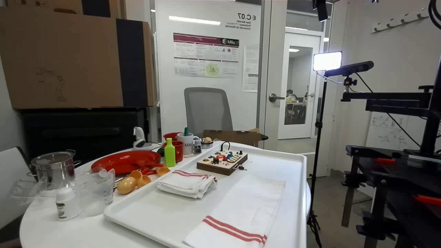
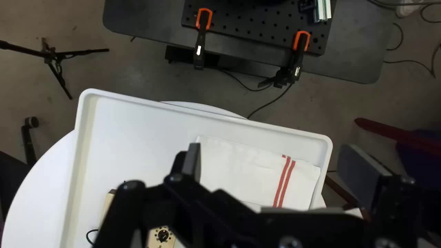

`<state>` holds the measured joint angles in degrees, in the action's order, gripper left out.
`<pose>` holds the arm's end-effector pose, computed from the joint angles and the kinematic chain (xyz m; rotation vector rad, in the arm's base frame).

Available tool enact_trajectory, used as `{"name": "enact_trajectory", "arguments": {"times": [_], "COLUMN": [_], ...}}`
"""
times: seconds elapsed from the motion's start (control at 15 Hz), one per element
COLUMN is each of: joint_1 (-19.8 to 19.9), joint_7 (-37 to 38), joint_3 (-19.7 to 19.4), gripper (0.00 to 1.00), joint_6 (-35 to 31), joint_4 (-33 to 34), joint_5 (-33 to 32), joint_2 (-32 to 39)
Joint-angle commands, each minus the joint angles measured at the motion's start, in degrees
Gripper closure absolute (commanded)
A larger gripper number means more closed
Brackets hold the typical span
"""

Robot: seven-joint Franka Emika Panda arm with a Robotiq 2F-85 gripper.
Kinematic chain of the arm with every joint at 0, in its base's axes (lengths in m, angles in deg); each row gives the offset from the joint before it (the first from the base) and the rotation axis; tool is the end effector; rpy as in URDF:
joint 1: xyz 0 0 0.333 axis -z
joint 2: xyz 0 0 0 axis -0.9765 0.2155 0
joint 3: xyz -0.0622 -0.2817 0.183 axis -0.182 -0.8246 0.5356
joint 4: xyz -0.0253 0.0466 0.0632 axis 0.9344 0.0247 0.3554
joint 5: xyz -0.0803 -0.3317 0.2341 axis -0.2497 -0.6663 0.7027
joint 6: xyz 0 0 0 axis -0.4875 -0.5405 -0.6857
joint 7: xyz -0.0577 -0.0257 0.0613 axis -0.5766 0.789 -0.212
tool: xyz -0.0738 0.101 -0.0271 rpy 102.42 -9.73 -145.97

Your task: Use the white towel farthest from you to wipe the tray

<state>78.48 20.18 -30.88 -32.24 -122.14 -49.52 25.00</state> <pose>0.3521 -0.0577 0.5063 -3.0950 -0.2789 0.3627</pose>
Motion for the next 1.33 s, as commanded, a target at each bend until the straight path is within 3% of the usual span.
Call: {"name": "enact_trajectory", "arguments": {"times": [0.0,0.2,0.27,0.73,1.0,1.27], "joint_1": [-0.14,-0.58,-0.33,-1.07,-3.12,-3.82], "joint_7": [0.06,0.01,0.07,0.24,0.21,5.31], "joint_3": [-0.10,1.00,0.22,0.71,2.04,6.14], "gripper": [0.00,0.00,0.00,0.00,0.00,0.00], "joint_6": [0.09,3.07,0.61,-0.62,-7.14,-19.41], "joint_4": [0.11,2.86,0.37,1.14,1.19,1.71], "joint_5": [-0.03,-1.36,-0.17,1.87,4.78,2.11], "joint_2": [0.03,2.63,0.52,2.38,7.02,14.06]}}
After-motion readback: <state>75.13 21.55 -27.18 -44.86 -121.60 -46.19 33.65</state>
